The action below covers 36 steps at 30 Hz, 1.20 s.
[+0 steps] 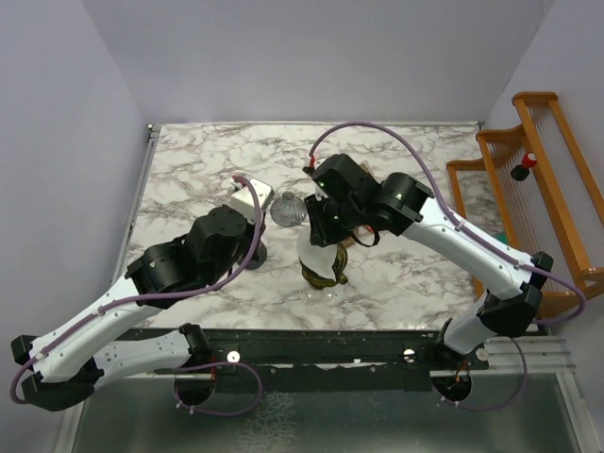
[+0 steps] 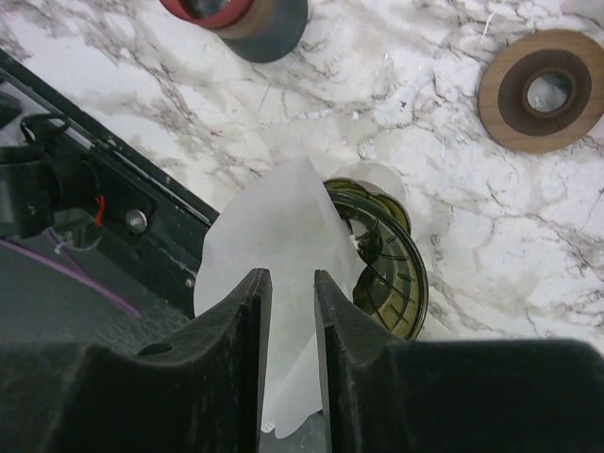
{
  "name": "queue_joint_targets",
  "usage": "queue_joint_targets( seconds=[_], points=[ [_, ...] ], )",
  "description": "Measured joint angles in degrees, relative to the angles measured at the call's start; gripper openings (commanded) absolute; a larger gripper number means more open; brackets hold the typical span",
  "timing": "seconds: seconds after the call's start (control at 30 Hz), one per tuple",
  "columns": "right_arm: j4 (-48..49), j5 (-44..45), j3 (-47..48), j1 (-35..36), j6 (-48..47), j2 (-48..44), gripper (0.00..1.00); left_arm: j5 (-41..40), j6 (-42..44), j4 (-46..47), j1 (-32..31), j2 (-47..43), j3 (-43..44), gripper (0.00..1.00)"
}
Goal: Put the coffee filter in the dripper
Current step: Place the coffee filter in the coffee dripper.
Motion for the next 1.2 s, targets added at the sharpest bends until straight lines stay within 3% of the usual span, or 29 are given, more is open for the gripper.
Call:
queue_joint_targets(
  seconds=[0.33,0.83,1.2],
  points=[
    [-7.5,3.5,4.1,1.4,0.8,5.8,0.44,-0.8,0.0,4.4,0.0,-6.3,-6.7,0.14],
    [-10.4,6.1,4.7,2.6,0.9,8.2,0.46,-0.7,0.0,11.0,0.0,-8.0,-13.2,0.14],
    [-9.7,6.1,-0.7,3.4,1.6,8.2,0.49,-0.8,0.0,14.4,0.0,-8.9,-15.4,0.14]
  ],
)
